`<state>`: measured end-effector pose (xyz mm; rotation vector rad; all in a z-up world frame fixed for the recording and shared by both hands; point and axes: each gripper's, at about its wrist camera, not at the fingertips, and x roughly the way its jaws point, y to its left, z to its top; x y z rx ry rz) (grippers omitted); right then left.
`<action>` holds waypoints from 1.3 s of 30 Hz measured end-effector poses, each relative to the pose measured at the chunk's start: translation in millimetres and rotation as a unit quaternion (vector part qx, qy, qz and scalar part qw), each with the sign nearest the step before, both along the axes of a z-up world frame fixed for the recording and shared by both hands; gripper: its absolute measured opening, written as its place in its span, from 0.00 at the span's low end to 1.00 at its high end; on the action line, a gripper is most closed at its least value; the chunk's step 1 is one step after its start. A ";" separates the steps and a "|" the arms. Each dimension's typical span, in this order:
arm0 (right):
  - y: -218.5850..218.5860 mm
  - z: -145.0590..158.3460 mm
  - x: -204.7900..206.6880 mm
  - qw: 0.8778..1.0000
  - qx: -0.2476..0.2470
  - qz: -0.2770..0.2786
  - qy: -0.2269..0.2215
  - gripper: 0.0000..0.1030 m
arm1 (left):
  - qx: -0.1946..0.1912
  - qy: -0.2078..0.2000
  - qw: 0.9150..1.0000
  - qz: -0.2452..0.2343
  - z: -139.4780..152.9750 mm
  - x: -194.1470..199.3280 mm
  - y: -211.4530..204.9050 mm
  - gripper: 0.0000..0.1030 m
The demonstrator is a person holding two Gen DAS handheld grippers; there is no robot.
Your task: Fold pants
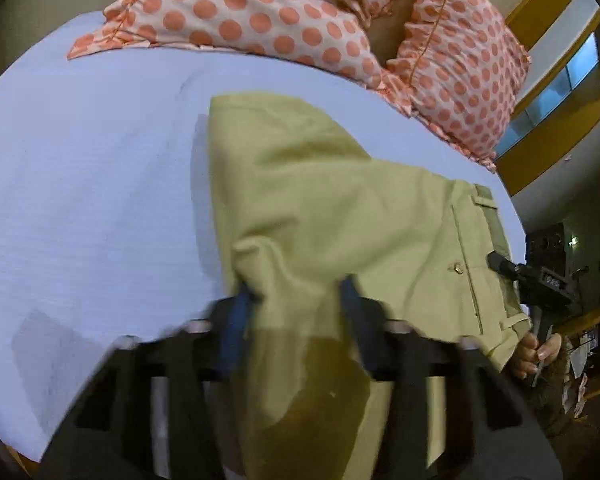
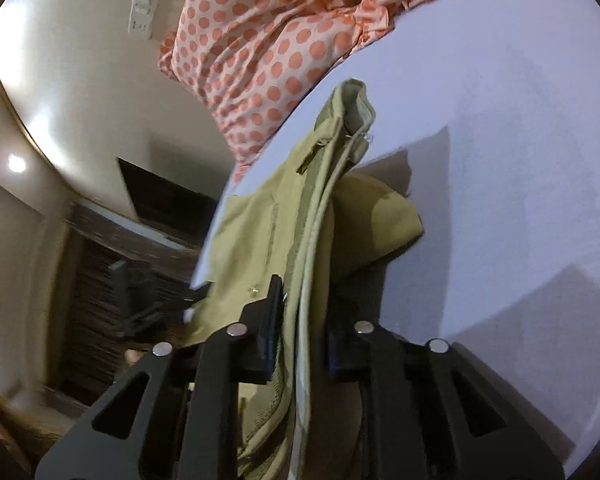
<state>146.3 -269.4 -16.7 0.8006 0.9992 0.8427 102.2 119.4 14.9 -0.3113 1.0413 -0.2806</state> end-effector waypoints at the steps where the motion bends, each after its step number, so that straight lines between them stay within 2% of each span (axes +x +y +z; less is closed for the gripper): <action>1: -0.2 2.3 2.3 1.000 0.008 0.001 0.001 0.16 | 0.021 0.002 1.000 0.003 0.5 2.3 -1.8 0.14; 3: 0.5 13.1 9.8 1.000 0.007 -0.001 -0.005 0.15 | 0.021 0.002 1.000 0.003 4.9 8.9 -3.6 0.09; 5: 2.1 34.7 23.1 0.999 -0.009 -0.005 -0.034 0.14 | 0.030 -0.007 1.000 0.003 13.9 21.5 -9.4 0.07; 7: 2.3 53.6 40.9 0.998 -0.025 -0.011 -0.058 0.13 | 0.053 -0.030 0.998 -0.001 26.1 40.6 -21.8 0.06; 10: -4.0 71.8 68.9 0.994 -0.059 -0.041 -0.085 0.13 | 0.068 -0.071 0.995 0.000 45.4 75.6 -42.0 0.06; 13: -19.4 71.8 94.9 0.987 -0.099 -0.089 -0.090 0.12 | 0.098 -0.110 0.989 0.007 55.7 112.1 -62.2 0.06; 14: -22.6 66.9 103.7 0.983 -0.126 -0.104 -0.085 0.13 | 0.114 -0.107 0.988 0.011 52.3 124.7 -66.7 0.07; 15: -22.9 61.0 111.4 0.979 -0.151 -0.113 -0.075 0.18 | 0.127 -0.086 0.988 0.018 43.4 138.8 -69.0 0.09; 16: -23.8 51.0 118.9 0.972 -0.195 -0.124 -0.051 0.25 | 0.123 -0.071 0.990 0.022 38.5 143.3 -67.3 0.11; 17: -26.4 42.4 120.7 0.965 -0.226 -0.130 -0.026 0.29 | 0.115 -0.064 0.991 0.024 35.3 142.1 -64.2 0.14; 18: -32.4 39.1 114.7 0.961 -0.237 -0.140 -0.016 0.29 | 0.116 -0.067 0.991 0.028 35.4 135.8 -60.8 0.19; 20: -41.5 47.3 95.5 0.958 -0.234 -0.162 -0.042 0.40 | 0.149 -0.094 0.983 0.043 42.5 111.3 -54.6 0.22; 21: -42.8 55.0 83.7 0.957 -0.228 -0.167 -0.065 0.49 | 0.156 -0.110 0.980 0.053 47.3 98.8 -51.9 0.24; 22: -39.0 64.2 71.1 0.960 -0.210 -0.160 -0.095 0.58 | 0.147 -0.130 0.979 0.057 53.4 81.8 -50.8 0.29; 24: -24.0 71.1 54.2 0.967 -0.181 -0.127 -0.124 0.66 | 0.118 -0.146 0.982 0.038 56.7 62.4 -56.0 0.35; 26: -5.2 69.5 52.3 0.972 -0.174 -0.096 -0.123 0.72 | 0.087 -0.126 0.988 -0.003 46.8 57.0 -72.8 0.41; 27: 5.0 62.0 53.9 0.974 -0.181 -0.082 -0.108 0.80 | 0.079 -0.113 0.990 -0.013 41.2 59.3 -77.7 0.41; 28: 7.4 53.0 57.3 0.974 -0.191 -0.079 -0.092 0.84 | 0.069 -0.083 0.994 -0.024 27.8 67.5 -86.0 0.44; 30: 9.5 36.3 61.1 0.974 -0.200 -0.084 -0.063 0.84 | 0.074 -0.049 0.996 -0.019 9.1 80.0 -91.0 0.43; 31: 6.1 36.3 59.7 0.975 -0.189 -0.093 -0.066 0.84 | 0.076 -0.056 0.995 -0.016 7.8 80.4 -90.8 0.43; 33: 2.4 42.2 53.8 0.972 -0.204 -0.106 -0.052 0.84 | 0.082 -0.053 0.995 -0.007 15.4 70.6 -88.2 0.44; 35: 2.9 53.1 31.3 0.962 -0.234 -0.119 -0.072 0.86 | 0.076 -0.070 0.995 -0.005 27.4 46.3 -82.4 0.53; 36: 7.4 60.8 13.8 0.955 -0.253 -0.122 -0.092 0.92 | 0.080 -0.079 0.994 -0.003 32.2 36.1 -80.8 0.64; 37: 10.7 63.6 0.0 0.950 -0.266 -0.124 -0.104 0.99 | 0.097 -0.093 0.991 0.008 37.3 18.1 -78.5 0.78; 39: 22.7 66.1 -21.2 0.937 -0.303 -0.132 -0.115 0.99 | 0.136 -0.104 0.985 0.036 39.5 -12.1 -76.7 0.88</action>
